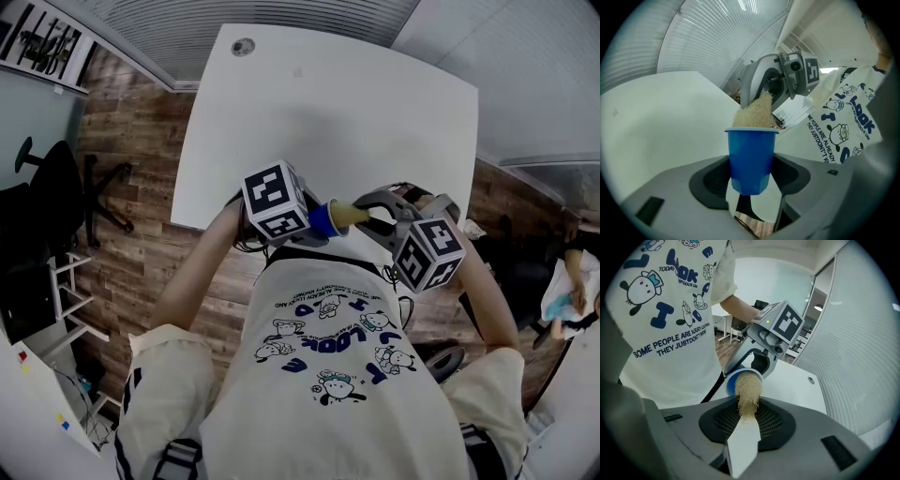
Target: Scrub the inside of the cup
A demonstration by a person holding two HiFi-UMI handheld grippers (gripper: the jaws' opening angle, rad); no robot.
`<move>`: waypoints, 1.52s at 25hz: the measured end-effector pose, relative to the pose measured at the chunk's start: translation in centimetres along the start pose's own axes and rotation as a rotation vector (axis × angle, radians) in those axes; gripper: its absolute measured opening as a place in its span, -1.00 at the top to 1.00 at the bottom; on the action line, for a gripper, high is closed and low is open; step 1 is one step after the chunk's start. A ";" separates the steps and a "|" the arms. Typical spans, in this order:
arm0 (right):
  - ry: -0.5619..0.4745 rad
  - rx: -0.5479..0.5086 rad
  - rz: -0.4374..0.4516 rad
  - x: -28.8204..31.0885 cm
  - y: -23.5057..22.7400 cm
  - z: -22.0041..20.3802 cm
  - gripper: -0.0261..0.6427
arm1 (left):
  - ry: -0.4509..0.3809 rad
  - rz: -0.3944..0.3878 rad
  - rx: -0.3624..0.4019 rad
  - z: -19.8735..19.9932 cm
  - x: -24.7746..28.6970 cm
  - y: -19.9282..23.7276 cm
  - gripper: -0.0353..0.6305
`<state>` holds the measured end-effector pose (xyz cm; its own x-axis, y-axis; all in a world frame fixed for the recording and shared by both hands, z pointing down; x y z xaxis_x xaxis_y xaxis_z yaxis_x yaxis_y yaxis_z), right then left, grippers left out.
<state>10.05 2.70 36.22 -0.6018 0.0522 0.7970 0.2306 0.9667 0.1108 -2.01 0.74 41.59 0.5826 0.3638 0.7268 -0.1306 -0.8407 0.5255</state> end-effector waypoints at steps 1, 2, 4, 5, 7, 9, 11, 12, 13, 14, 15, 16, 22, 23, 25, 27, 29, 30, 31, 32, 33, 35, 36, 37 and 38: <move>-0.003 0.009 -0.006 -0.3 -0.1 0.0 0.64 | 0.000 0.001 -0.003 -0.1 -0.2 0.0 0.01; -0.006 0.018 -0.013 -0.6 -0.2 0.0 0.64 | -0.001 0.001 -0.008 -0.2 -0.4 0.1 0.01; -0.017 0.036 -0.031 -0.9 -0.4 -0.3 0.64 | -0.004 0.005 -0.018 -0.4 -0.5 0.2 0.01; -0.021 0.042 -0.044 -1.1 -0.5 -0.5 0.64 | -0.005 0.009 -0.022 -0.5 -0.4 0.3 0.01; -0.024 0.051 -0.074 -1.5 -0.7 -0.9 0.64 | -0.009 0.028 -0.029 -0.5 -0.5 0.5 0.01; -0.032 0.071 -0.096 -1.9 -1.1 -1.1 0.64 | -0.014 0.061 -0.033 -0.5 -0.8 0.8 0.01; -0.056 0.108 -0.119 -2.3 -1.2 -1.3 0.64 | -0.025 0.086 -0.045 -0.7 -1.0 1.0 0.01; -0.073 0.133 -0.137 -2.6 -1.4 -1.4 0.64 | -0.035 0.094 -0.055 -0.7 -1.1 1.1 0.01; -0.091 0.159 -0.160 -2.9 -1.6 -1.5 0.64 | -0.046 0.104 -0.066 -0.7 -1.3 1.2 0.01; -0.110 0.188 -0.188 -3.3 -2.0 -1.6 0.64 | -0.057 0.118 -0.075 -0.6 -1.6 1.4 0.01; -0.130 0.217 -0.220 -3.7 -2.4 -1.7 0.64 | -0.066 0.137 -0.081 -0.6 -1.8 1.6 0.01; -0.153 0.247 -0.254 -4.2 -2.9 -1.7 0.64 | -0.074 0.161 -0.084 -0.5 -2.1 1.8 0.01; -0.315 0.464 -0.478 -6.2 -5.2 -2.7 0.64 | -0.159 0.305 -0.080 0.7 -4.1 2.4 0.01; -0.328 0.491 -0.515 -6.4 -5.5 -2.8 0.64 | -0.176 0.332 -0.077 1.0 -4.4 2.4 0.01; -0.349 0.538 -0.581 -6.7 -5.8 -3.0 0.64 | -0.200 0.386 -0.069 1.4 -5.1 2.6 0.01; -0.372 0.581 -0.636 -6.7 -6.1 -3.3 0.64 | -0.221 0.440 -0.062 1.8 -5.5 2.8 0.01; -0.401 0.630 -0.679 -6.5 -6.1 -3.8 0.64 | -0.254 0.485 -0.056 2.1 -5.7 3.0 0.01; -0.418 0.655 -0.697 -6.5 -6.1 -3.9 0.64 | -0.278 0.501 -0.054 2.3 -5.9 2.9 0.01; -0.435 0.679 -0.712 -6.6 -6.1 -4.0 0.64 | -0.306 0.515 -0.053 2.6 -6.2 2.8 0.01; -0.449 0.700 -0.725 -6.7 -6.1 -4.0 0.64 | -0.336 0.534 -0.055 3.0 -6.6 2.7 0.01; -0.459 0.718 -0.739 -6.8 -6.2 -4.1 0.64 | -0.364 0.562 -0.056 3.4 -7.0 2.6 0.01; -0.466 0.751 -0.765 -6.7 -6.3 -4.2 0.64 | -0.410 0.639 -0.052 4.0 -7.7 2.5 0.00; -0.463 0.765 -0.780 -6.6 -6.3 -4.3 0.64 | -0.425 0.679 -0.050 4.2 -7.9 2.5 0.00; -0.457 0.779 -0.800 -6.4 -6.3 -4.5 0.64 | -0.437 0.712 -0.050 4.3 -8.0 2.6 0.00; -0.451 0.792 -0.823 -6.3 -6.3 -4.6 0.64 | -0.448 0.738 -0.052 4.3 -8.0 2.7 0.00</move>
<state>15.93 -4.83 33.26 -0.5954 -0.7152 0.3660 -0.7764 0.6293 -0.0332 -3.56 -6.13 35.31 0.5947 -0.4693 0.6527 -0.6299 -0.7765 0.0156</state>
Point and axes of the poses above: the fingertips, and each gripper's own axes: x forward along the fingers, y to its left, z out of its top, the point moved 8 cm from there along -x, backward along the fingers, and after that the axes turned 7 degrees about z, right-handed, at the moved point
